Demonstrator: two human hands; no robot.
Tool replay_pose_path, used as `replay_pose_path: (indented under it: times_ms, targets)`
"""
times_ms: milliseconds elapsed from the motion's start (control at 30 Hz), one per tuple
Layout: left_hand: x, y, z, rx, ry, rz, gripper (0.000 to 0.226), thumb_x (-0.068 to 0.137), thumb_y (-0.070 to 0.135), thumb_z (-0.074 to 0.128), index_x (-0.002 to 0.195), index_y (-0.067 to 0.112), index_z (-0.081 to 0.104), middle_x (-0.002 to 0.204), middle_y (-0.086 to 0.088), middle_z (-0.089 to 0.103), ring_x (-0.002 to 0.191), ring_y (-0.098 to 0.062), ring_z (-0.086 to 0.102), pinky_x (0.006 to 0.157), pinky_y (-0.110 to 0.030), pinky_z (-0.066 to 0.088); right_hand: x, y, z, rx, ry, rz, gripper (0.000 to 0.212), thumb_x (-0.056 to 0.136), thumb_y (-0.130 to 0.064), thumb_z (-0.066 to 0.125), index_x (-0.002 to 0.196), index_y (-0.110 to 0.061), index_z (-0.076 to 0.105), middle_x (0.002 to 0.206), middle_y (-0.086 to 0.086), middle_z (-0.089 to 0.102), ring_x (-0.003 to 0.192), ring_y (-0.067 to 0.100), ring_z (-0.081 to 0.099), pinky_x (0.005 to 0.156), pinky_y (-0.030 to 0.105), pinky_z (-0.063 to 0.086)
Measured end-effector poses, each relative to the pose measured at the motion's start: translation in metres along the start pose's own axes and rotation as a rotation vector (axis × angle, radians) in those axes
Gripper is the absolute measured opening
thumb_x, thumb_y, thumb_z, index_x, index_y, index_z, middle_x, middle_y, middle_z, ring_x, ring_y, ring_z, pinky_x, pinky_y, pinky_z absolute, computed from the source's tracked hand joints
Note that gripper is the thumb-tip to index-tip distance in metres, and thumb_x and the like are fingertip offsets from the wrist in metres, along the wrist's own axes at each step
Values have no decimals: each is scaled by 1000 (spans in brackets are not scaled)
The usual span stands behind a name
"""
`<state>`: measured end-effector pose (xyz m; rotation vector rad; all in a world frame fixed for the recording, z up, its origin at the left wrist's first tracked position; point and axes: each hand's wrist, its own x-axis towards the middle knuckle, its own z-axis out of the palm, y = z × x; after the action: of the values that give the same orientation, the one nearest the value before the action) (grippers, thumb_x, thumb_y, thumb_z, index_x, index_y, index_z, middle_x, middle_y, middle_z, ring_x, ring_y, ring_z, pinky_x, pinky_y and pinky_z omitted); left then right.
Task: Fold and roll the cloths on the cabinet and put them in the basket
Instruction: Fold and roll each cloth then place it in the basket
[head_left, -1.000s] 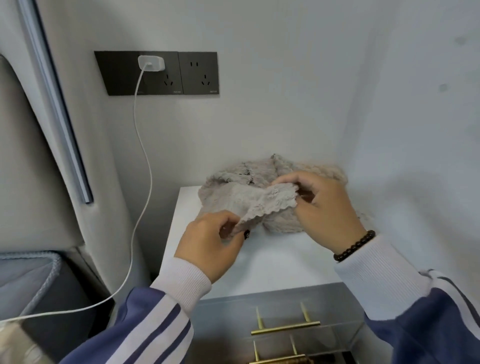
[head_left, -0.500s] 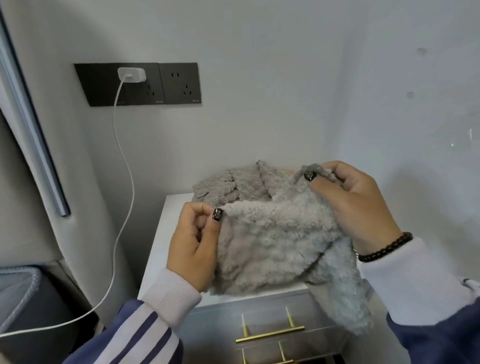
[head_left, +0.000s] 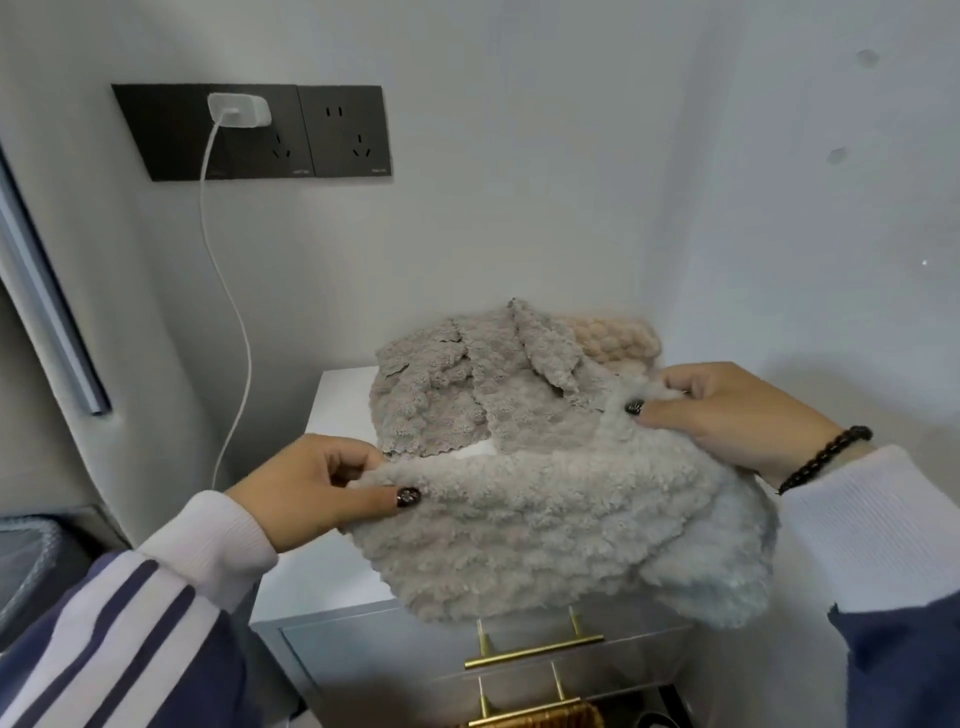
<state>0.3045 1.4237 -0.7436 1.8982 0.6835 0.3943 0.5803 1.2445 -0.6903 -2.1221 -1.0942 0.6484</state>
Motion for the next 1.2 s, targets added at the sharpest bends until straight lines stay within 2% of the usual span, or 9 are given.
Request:
replay_pose_path:
  times_ms: [267, 433, 533, 633, 700, 833, 1000, 1100, 1200]
  targets:
    - [15, -29, -5, 520, 41, -402, 12, 89, 23, 63, 81, 13, 61, 73, -3, 67, 40, -14, 55, 44, -19, 42, 37, -4, 35, -177, 204, -32, 31, 86, -15, 64, 60, -8, 48, 56, 5, 45, 53, 17, 41, 53, 23, 37]
    - [37, -1, 4, -360, 759, 59, 19, 92, -3, 52, 81, 12, 56, 81, -17, 68, 62, -19, 72, 54, -23, 55, 41, -29, 45, 586, 566, -245, 14, 90, -5, 58, 78, -10, 64, 78, 6, 68, 61, 7, 67, 57, 19, 53]
    - [27, 25, -7, -548, 855, 454, 15, 88, 2, 61, 83, 17, 61, 86, -8, 71, 86, -24, 72, 77, -30, 57, 32, -43, 30, 732, 644, -500, 18, 87, -12, 65, 73, -23, 62, 78, -4, 62, 73, 8, 57, 68, 22, 51]
    - [8, 30, -15, -507, 783, 571, 8, 70, 25, 73, 77, 27, 69, 86, -2, 72, 91, -29, 69, 86, -37, 55, 24, -34, 23, 849, 479, -572, 19, 84, -13, 69, 68, -24, 69, 80, -4, 66, 85, 17, 62, 87, 35, 53]
    - [-2, 21, -21, -414, 735, 561, 11, 64, 29, 73, 75, 29, 71, 81, 4, 71, 84, -26, 67, 85, -39, 54, 21, -19, 19, 934, 272, -552, 10, 73, -13, 78, 67, -17, 70, 74, 0, 68, 78, 20, 66, 83, 38, 54]
    - [-27, 7, -31, -337, 356, 458, 31, 55, 39, 86, 69, 16, 70, 64, -10, 67, 52, -25, 63, 59, -28, 54, 13, 16, 8, 673, -141, -239, 92, 20, -45, 95, 81, 16, 64, 78, 18, 70, 64, 22, 68, 61, 28, 57]
    - [-58, -5, -10, -140, -327, -108, 32, 77, 32, 75, 86, 2, 67, 71, -26, 69, 39, -20, 60, 59, -23, 50, -1, 48, 11, 99, -534, 144, 43, 43, -47, 90, 53, -13, 67, 61, 7, 55, 56, 12, 57, 66, 28, 57]
    - [-51, -19, 21, 131, -161, -240, 21, 90, 27, 64, 94, 6, 65, 78, -10, 74, 38, -18, 53, 53, -28, 48, -4, 47, 19, -56, -582, 252, 28, 85, -31, 69, 65, -12, 71, 70, 7, 66, 62, 13, 60, 75, 30, 57]
    - [-33, -34, 42, 337, 182, -50, 13, 89, 17, 62, 95, 28, 67, 87, 8, 71, 73, -12, 65, 69, -30, 54, -5, 33, 30, -170, -581, 281, 32, 93, -33, 58, 82, -7, 73, 84, 8, 74, 69, 13, 65, 71, 24, 56]
